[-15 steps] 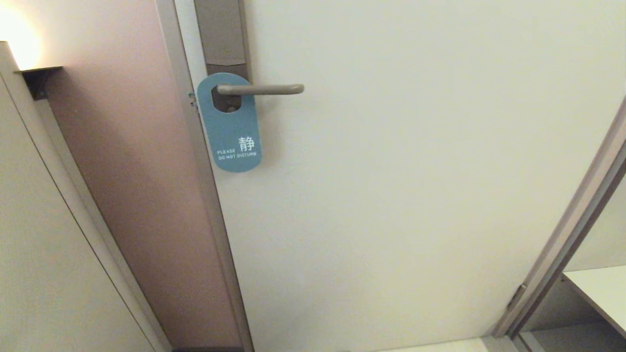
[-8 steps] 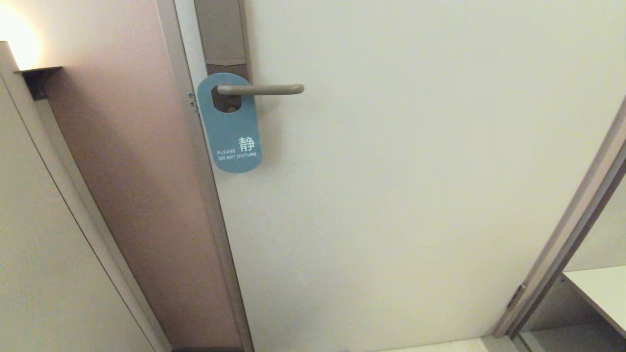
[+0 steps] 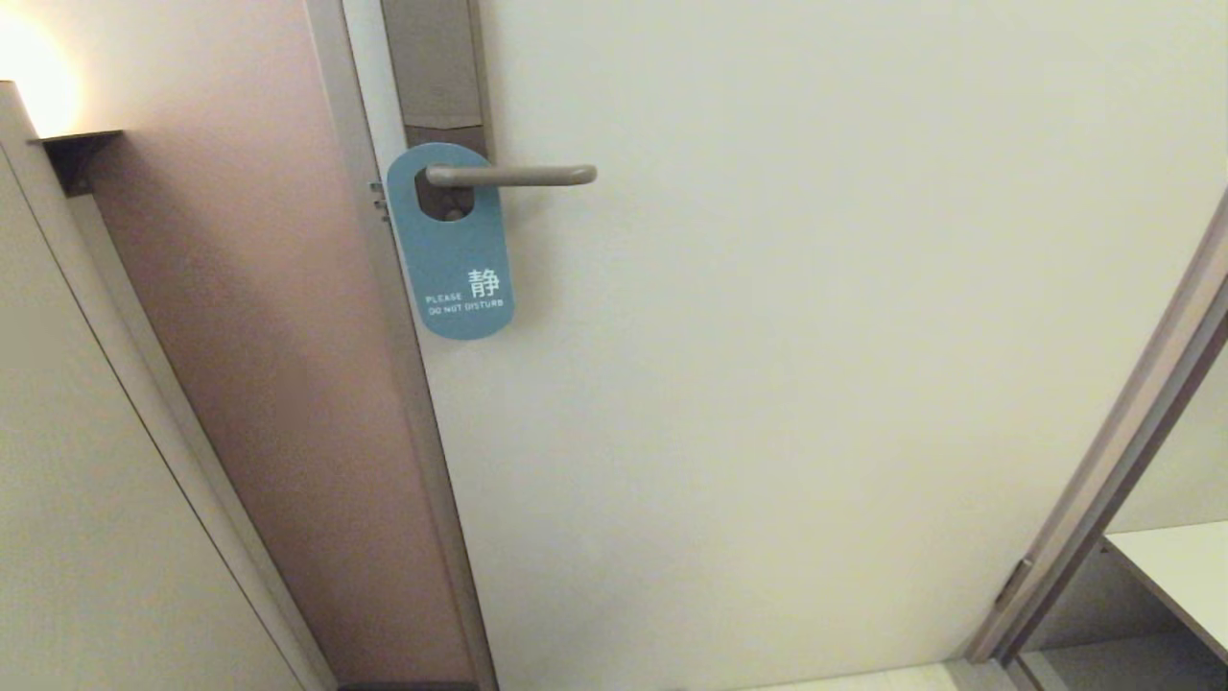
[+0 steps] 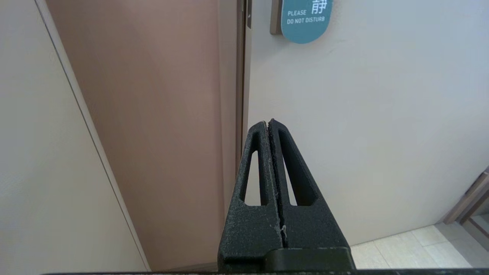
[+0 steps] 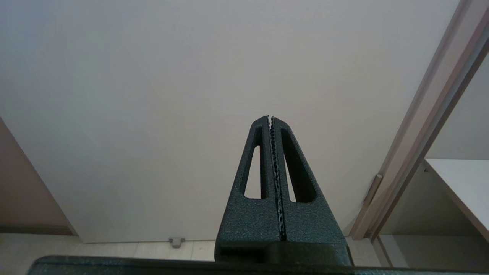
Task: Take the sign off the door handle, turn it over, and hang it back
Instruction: Take down the sign
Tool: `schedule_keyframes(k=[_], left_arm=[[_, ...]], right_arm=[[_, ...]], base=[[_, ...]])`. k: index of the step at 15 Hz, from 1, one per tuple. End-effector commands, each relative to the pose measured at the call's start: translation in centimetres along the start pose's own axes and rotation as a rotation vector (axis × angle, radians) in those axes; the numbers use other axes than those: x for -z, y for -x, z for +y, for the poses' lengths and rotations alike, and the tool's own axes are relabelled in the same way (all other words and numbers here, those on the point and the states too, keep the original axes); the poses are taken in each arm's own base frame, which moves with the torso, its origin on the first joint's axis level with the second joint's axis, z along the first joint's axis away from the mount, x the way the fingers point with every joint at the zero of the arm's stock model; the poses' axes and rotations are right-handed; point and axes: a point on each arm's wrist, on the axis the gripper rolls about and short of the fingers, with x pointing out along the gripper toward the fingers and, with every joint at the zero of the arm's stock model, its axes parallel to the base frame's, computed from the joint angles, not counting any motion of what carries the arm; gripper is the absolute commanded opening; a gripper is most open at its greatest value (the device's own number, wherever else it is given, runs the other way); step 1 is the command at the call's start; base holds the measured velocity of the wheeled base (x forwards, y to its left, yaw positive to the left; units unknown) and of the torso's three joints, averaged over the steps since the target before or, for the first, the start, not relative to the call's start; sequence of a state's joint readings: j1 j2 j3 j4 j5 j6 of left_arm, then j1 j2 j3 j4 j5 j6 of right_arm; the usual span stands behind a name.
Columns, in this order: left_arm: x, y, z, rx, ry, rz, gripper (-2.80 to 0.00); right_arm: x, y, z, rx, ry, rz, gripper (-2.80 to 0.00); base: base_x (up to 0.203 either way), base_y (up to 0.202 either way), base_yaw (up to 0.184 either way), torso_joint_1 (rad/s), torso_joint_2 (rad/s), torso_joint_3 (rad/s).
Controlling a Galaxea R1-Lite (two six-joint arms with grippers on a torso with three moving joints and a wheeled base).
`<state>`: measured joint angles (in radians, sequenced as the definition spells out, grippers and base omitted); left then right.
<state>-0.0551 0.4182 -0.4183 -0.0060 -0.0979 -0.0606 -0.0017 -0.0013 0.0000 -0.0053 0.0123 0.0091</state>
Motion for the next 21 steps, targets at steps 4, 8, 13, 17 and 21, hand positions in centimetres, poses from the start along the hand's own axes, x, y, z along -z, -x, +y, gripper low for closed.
schedule_keyframes(k=[4, 8, 13, 17, 21], left_arm=[[-1.1, -3.2, 0.2, 0.000, 0.024, 0.045, -2.80], [-2.3, -5.5, 0.4, 0.001, 0.044, 0.069, -2.80], [-3.3, -8.2, 0.6, 0.006, 0.054, 0.090, -2.80], [-4.1, -10.1, 0.7, 0.005, 0.056, 0.109, -2.80], [-4.4, -12.0, 0.9, 0.019, 0.058, 0.117, -2.80]], right_arm=[[0.0, 0.0, 0.0, 0.000, 0.000, 0.000, -2.80], [0.0, 0.0, 0.0, 0.000, 0.000, 0.000, -2.80], [0.0, 0.0, 0.0, 0.000, 0.000, 0.000, -2.80], [0.0, 0.0, 0.0, 0.000, 0.000, 0.000, -2.80], [0.0, 0.0, 0.0, 0.000, 0.000, 0.000, -2.80]], base=[[0.000, 0.000, 0.000, 0.000, 0.00, 0.000], [0.000, 0.000, 0.000, 0.000, 0.00, 0.000], [0.000, 0.000, 0.000, 0.000, 0.00, 0.000], [0.000, 0.000, 0.000, 0.000, 0.00, 0.000], [0.000, 0.000, 0.000, 0.000, 0.00, 0.000]])
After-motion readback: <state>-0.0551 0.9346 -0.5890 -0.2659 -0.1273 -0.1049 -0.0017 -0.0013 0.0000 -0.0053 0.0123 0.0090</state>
